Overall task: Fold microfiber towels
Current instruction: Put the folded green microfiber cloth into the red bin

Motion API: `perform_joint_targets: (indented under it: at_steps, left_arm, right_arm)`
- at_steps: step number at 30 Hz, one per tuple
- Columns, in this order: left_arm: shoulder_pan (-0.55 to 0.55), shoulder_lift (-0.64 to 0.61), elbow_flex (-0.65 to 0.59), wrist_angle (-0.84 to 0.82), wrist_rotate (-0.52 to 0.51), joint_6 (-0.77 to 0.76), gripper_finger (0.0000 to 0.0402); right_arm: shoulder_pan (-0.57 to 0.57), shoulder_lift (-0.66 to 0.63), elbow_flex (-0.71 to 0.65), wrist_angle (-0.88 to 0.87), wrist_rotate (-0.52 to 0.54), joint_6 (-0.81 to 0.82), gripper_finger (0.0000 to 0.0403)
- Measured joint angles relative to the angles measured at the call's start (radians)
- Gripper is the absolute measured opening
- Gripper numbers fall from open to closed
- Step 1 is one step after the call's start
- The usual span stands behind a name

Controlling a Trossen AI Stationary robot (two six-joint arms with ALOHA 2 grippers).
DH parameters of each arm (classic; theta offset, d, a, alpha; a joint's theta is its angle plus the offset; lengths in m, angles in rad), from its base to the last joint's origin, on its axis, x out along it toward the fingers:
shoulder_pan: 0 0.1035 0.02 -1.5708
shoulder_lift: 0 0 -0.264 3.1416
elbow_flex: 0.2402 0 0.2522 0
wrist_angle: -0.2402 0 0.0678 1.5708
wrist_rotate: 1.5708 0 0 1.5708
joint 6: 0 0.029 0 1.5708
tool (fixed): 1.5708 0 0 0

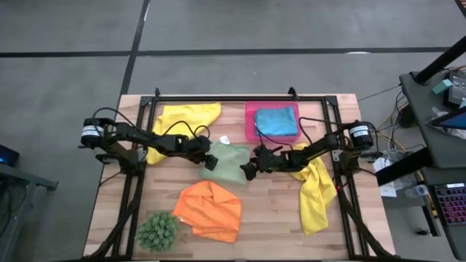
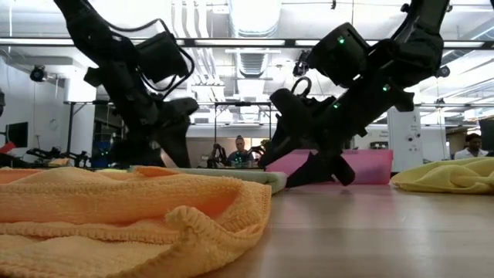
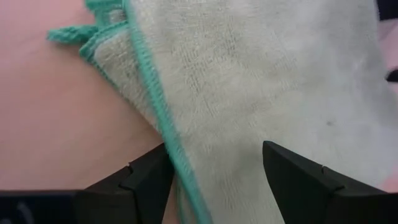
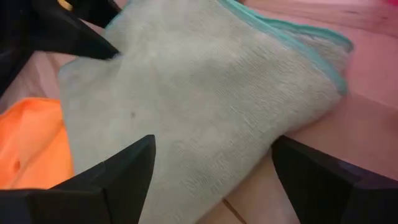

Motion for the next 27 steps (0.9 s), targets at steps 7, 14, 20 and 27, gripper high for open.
perform_joint_targets:
  at_steps: [7, 14, 20, 27]
  left_arm:
    - [-0.019, 0.118, 0.027, 0.106, 0.002, 0.008, 0.0223]
    - [-0.032, 0.104, 0.033, 0.13, -0.01, 0.055, 0.0132]
    - [-0.037, 0.093, 0.027, 0.15, -0.004, 0.083, 0.0018]
    - [-0.059, 0.083, 0.034, 0.219, -0.024, 0.108, 0.0017]
  right_arm:
    - [0.0, 0.066, 0.066, 0.007, -0.018, -0.042, 0.0305]
    - [0.0, 0.085, 0.103, 0.005, -0.03, -0.089, 0.0238]
    - [0.0, 0.082, 0.11, 0.01, -0.029, -0.121, 0.0106]
    - [0.01, 0.066, 0.11, 0.009, -0.026, -0.17, 0.0019]
